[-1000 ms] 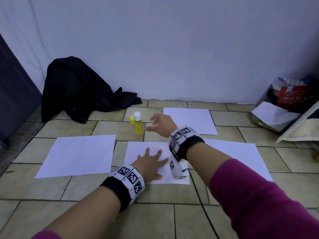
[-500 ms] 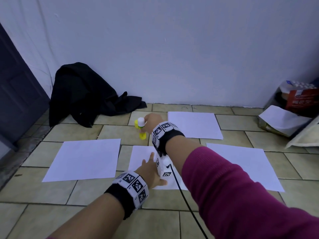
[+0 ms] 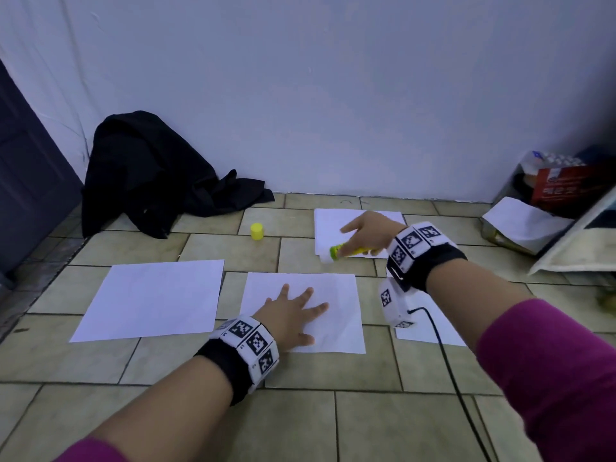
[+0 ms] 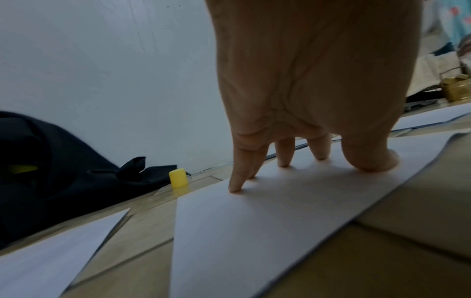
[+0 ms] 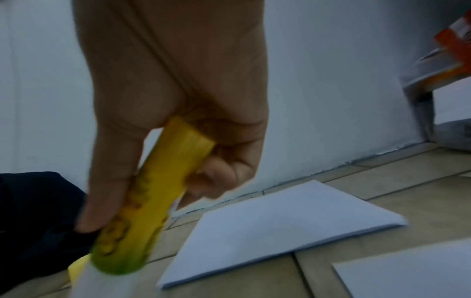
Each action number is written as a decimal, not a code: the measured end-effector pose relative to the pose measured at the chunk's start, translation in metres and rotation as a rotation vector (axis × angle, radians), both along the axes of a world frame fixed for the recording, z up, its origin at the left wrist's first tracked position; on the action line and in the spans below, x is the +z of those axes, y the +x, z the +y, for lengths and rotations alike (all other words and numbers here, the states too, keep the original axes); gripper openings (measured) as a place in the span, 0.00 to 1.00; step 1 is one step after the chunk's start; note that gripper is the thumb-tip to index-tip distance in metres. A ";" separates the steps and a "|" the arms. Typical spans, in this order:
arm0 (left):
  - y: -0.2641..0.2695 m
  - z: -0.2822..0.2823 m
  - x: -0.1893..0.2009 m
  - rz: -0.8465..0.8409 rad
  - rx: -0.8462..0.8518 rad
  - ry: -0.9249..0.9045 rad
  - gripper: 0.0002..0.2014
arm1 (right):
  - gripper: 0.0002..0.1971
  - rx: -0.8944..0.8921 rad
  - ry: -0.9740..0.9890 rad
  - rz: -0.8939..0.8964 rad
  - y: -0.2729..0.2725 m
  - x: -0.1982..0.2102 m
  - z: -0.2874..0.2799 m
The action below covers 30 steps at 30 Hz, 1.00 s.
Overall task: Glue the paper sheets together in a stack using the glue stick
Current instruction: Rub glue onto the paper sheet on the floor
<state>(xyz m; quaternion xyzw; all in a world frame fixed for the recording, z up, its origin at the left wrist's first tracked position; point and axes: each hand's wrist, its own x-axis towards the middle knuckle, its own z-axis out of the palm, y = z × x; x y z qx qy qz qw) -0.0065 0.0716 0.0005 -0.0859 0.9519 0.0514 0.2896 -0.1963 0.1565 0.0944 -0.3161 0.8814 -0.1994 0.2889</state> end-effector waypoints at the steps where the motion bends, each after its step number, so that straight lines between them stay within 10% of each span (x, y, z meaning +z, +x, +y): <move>1: 0.000 0.001 -0.001 0.020 0.010 -0.004 0.34 | 0.30 -0.061 -0.022 0.025 -0.003 -0.003 0.006; 8: -0.004 0.015 0.005 0.138 0.075 -0.056 0.35 | 0.22 -0.186 -0.306 0.102 0.012 -0.031 0.021; 30: -0.002 0.014 0.003 0.127 0.030 -0.125 0.34 | 0.15 0.119 -0.151 0.239 0.054 -0.051 0.068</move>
